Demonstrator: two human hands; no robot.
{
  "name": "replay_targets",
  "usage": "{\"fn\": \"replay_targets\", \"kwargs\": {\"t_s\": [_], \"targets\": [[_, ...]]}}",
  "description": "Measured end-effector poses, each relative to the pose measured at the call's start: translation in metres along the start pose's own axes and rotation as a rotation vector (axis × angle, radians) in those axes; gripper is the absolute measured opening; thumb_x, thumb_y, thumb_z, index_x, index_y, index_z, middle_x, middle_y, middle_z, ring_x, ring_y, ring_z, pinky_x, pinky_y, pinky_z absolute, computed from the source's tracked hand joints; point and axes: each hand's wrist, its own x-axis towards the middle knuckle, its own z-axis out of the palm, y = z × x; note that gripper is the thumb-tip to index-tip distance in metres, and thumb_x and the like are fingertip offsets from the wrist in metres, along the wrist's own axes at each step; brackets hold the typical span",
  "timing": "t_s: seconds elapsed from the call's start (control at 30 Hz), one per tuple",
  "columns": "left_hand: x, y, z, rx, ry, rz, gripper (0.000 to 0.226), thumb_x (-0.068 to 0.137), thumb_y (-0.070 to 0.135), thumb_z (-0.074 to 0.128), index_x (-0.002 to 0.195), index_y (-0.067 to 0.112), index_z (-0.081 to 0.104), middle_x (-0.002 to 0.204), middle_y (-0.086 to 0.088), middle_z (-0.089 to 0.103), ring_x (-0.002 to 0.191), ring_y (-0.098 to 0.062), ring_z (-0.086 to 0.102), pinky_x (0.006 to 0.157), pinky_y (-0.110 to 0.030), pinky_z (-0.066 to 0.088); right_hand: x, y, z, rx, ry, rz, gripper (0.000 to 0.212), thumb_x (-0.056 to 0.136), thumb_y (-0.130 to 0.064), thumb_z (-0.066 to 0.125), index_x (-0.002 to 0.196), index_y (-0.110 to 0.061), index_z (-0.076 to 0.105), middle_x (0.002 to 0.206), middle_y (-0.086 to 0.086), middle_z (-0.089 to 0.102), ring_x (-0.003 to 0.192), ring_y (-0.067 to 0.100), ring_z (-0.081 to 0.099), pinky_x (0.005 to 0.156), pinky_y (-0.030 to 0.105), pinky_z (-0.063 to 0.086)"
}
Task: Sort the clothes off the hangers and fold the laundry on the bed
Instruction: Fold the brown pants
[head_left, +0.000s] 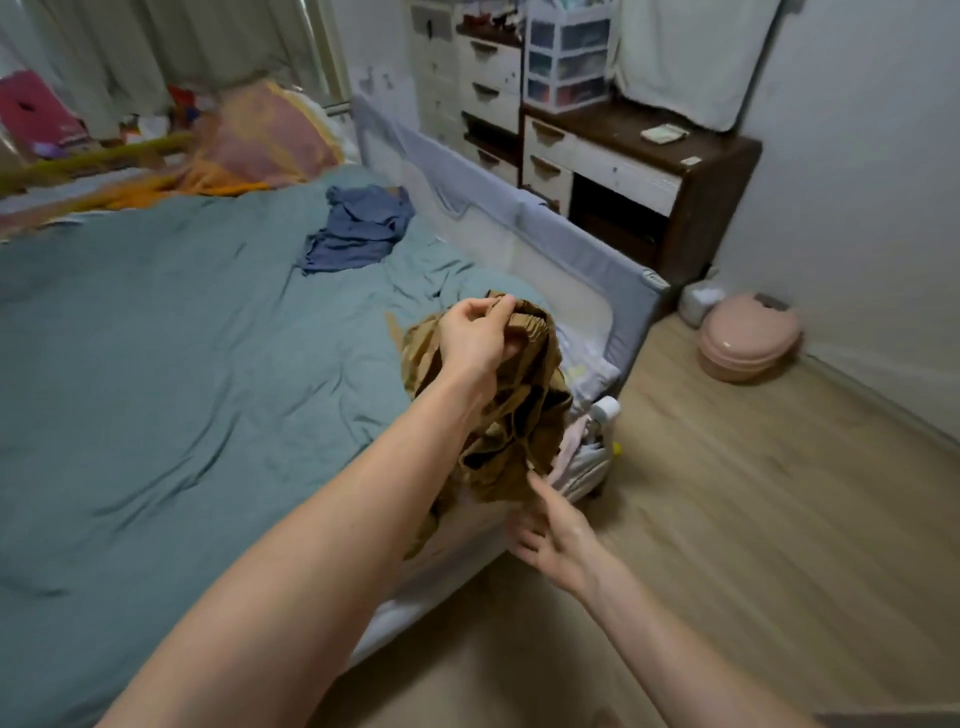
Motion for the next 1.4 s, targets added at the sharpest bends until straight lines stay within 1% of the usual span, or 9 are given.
{"fn": "replay_targets", "kwargs": {"t_s": [0.1, 0.23, 0.57, 0.7, 0.87, 1.0, 1.2, 1.3, 1.4], "targets": [[-0.011, -0.001, 0.025, -0.036, -0.056, -0.018, 0.01, 0.09, 0.017, 0.067, 0.086, 0.011, 0.06, 0.08, -0.003, 0.063, 0.069, -0.008, 0.063, 0.053, -0.02, 0.05, -0.003, -0.006, -0.004, -0.006, 0.084, -0.146, 0.038, 0.085, -0.036, 0.069, 0.116, -0.016, 0.061, 0.112, 0.011, 0.065, 0.091, 0.022, 0.059, 0.071, 0.035, 0.047], [-0.017, 0.001, 0.044, -0.074, -0.083, -0.034, 0.009, 0.09, 0.015, 0.067, 0.087, 0.01, 0.059, 0.081, -0.005, 0.064, 0.068, -0.008, 0.064, 0.053, -0.02, 0.051, 0.002, -0.031, -0.025, 0.046, 0.175, -0.347, 0.049, 0.085, -0.024, 0.07, 0.131, -0.023, 0.051, 0.121, 0.004, 0.061, 0.102, 0.021, 0.058, 0.082, 0.041, 0.051], [-0.002, -0.025, 0.017, -0.03, 0.058, -0.133, 0.009, 0.09, 0.008, 0.064, 0.084, 0.006, 0.058, 0.073, -0.008, 0.058, 0.063, -0.013, 0.059, 0.044, -0.02, 0.052, 0.009, -0.095, -0.086, -0.504, 0.271, -0.354, 0.021, 0.083, -0.004, 0.058, 0.062, -0.008, 0.061, 0.052, 0.004, 0.056, 0.047, 0.017, 0.052, 0.051, 0.026, 0.042], [-0.005, -0.059, 0.002, 0.342, 0.016, -0.211, 0.012, 0.089, 0.002, 0.064, 0.079, 0.001, 0.057, 0.063, -0.013, 0.054, 0.04, -0.016, 0.056, 0.032, -0.019, 0.044, -0.004, -0.117, -0.122, -0.715, 0.266, -0.314, 0.013, 0.081, -0.008, 0.056, 0.069, -0.007, 0.061, 0.071, 0.014, 0.058, 0.064, 0.024, 0.053, 0.062, 0.036, 0.041], [-0.032, -0.109, 0.011, 1.045, -0.527, -0.455, 0.026, 0.088, -0.004, 0.055, 0.063, 0.002, 0.055, 0.044, -0.009, 0.055, 0.034, -0.014, 0.055, 0.038, -0.025, 0.05, -0.052, -0.166, -0.165, -0.947, 0.164, -0.164, 0.014, 0.093, -0.005, 0.052, 0.1, 0.0, 0.063, 0.094, 0.015, 0.066, 0.087, 0.025, 0.063, 0.074, 0.033, 0.054], [-0.033, -0.111, 0.066, 1.114, -0.612, -0.281, 0.028, 0.089, 0.006, 0.06, 0.062, 0.005, 0.056, 0.038, -0.002, 0.054, 0.036, -0.012, 0.056, 0.048, -0.028, 0.054, -0.082, -0.212, -0.191, -1.214, 0.378, -0.19, 0.008, 0.09, -0.011, 0.059, 0.095, -0.006, 0.062, 0.097, 0.015, 0.065, 0.085, 0.024, 0.063, 0.075, 0.035, 0.055], [-0.012, -0.104, 0.124, 0.856, -0.348, 0.209, 0.033, 0.089, 0.024, 0.065, 0.072, -0.004, 0.067, 0.061, -0.016, 0.058, 0.07, -0.031, 0.066, 0.069, -0.039, 0.054, -0.109, -0.241, -0.203, -1.031, 0.541, -0.747, 0.022, 0.09, -0.016, 0.063, 0.073, -0.005, 0.055, 0.071, 0.01, 0.054, 0.065, 0.016, 0.048, 0.058, 0.027, 0.037], [-0.041, -0.147, 0.09, 1.294, -0.517, 0.106, 0.03, 0.09, 0.024, 0.063, 0.078, -0.003, 0.068, 0.08, -0.024, 0.068, 0.083, -0.032, 0.068, 0.073, -0.039, 0.048, -0.075, -0.176, -0.241, -1.07, 0.587, -0.525, 0.034, 0.093, -0.018, 0.06, 0.064, -0.014, 0.042, 0.059, 0.005, 0.042, 0.06, 0.022, 0.047, 0.061, 0.031, 0.036], [-0.038, -0.14, 0.096, 1.273, -0.431, 0.127, 0.032, 0.093, 0.024, 0.06, 0.081, -0.005, 0.068, 0.088, -0.029, 0.066, 0.087, -0.034, 0.065, 0.071, -0.037, 0.042, -0.053, -0.173, -0.241, -1.12, 0.757, -0.575, 0.042, 0.093, -0.012, 0.056, 0.058, -0.015, 0.033, 0.057, 0.002, 0.038, 0.061, 0.023, 0.04, 0.06, 0.031, 0.025]]}}
